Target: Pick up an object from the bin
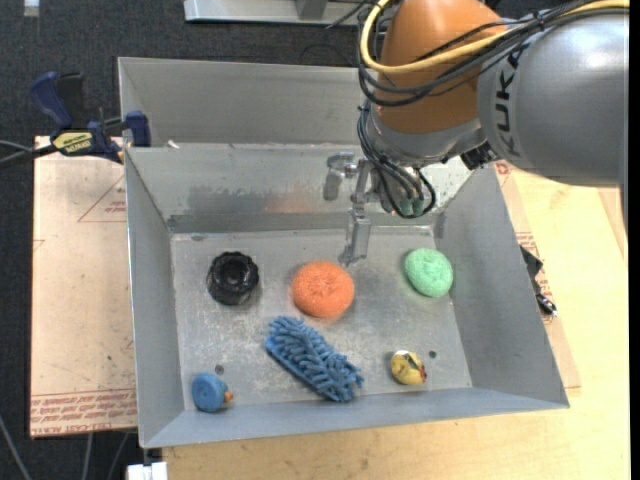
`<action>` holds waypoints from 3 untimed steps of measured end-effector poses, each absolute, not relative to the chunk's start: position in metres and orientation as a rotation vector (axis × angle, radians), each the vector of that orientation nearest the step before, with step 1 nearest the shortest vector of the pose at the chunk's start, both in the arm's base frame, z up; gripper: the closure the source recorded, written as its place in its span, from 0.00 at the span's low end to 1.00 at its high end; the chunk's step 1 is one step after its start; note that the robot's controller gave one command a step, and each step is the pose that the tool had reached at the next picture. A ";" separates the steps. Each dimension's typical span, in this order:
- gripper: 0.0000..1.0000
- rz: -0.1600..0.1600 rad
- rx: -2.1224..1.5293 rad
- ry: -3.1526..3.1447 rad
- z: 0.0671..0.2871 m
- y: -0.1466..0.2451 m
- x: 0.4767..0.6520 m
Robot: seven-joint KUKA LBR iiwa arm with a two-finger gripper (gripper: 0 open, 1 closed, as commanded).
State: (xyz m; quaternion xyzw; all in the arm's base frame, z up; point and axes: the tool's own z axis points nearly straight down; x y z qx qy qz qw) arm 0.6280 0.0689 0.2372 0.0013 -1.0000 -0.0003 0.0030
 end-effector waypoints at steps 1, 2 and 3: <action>0.00 -0.002 0.002 -3.144 0.242 0.069 0.629; 0.00 -0.002 0.105 -3.143 0.172 0.057 0.615; 0.00 -0.003 0.277 -3.124 0.141 0.047 0.602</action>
Offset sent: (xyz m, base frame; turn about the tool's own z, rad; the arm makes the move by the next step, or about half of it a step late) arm -0.0364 -0.0301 -0.1672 -0.1579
